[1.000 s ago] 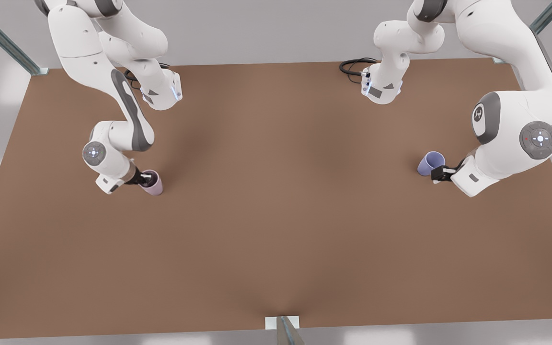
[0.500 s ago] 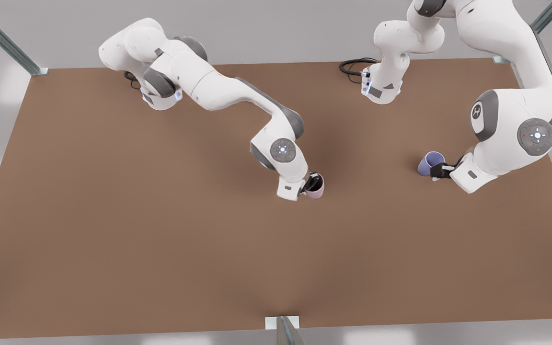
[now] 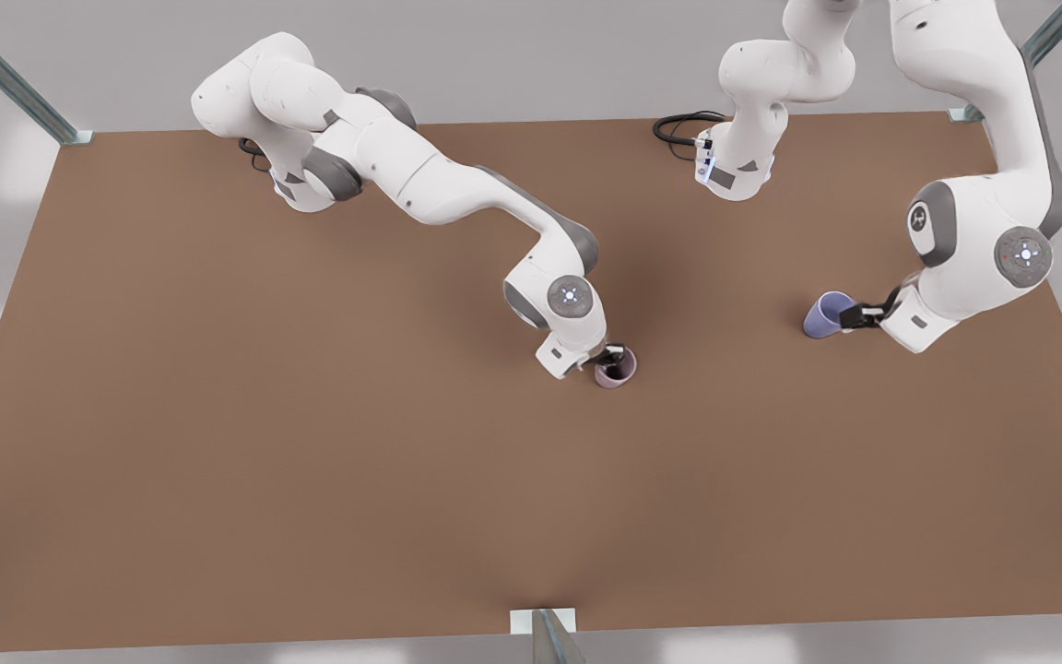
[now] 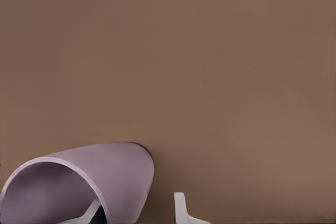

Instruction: Stack the cups, with the pink cup at the bottom and the purple cup at the top

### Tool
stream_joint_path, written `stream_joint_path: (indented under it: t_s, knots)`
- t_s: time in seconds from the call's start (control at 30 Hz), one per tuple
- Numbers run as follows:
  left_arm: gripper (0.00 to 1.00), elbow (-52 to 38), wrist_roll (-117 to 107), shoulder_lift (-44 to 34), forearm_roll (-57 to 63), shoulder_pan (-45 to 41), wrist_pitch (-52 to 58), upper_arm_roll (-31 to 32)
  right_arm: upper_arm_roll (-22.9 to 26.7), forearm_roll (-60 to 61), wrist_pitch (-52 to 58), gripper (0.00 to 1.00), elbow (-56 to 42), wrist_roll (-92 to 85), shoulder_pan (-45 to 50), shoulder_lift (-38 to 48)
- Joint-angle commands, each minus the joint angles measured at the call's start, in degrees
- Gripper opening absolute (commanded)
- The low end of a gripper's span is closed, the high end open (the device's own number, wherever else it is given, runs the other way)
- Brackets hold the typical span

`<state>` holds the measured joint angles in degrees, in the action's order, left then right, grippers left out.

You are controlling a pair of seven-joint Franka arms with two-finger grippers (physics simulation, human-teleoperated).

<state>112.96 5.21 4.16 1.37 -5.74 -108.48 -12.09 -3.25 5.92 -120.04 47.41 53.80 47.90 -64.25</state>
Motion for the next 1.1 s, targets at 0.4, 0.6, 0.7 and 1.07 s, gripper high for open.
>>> stream_joint_path:
  t_s: [0.4,0.6,0.7,1.07]
  knots:
    - [1.0,16.59,3.23,-2.75,0.48,-0.68,-17.65,-5.22,3.25,-0.12,10.75,1.0,37.41,-19.84,-17.73,45.86]
    - [1.0,21.43,3.31,-3.02,6.01,-0.24,-23.71,-7.33,2.46,-4.25,26.96,1.0,40.93,-60.3,-51.24,58.45]
    - [1.0,24.77,3.31,-3.11,6.1,-0.24,-27.4,-8.56,2.64,-4.34,30.47,1.0,38.11,-59.77,-51.15,57.83]
    - [1.0,29.87,5.69,-2.14,6.19,-0.15,-31.53,-11.02,2.99,-4.78,34.08,1.0,32.58,-59.95,-51.33,57.22]
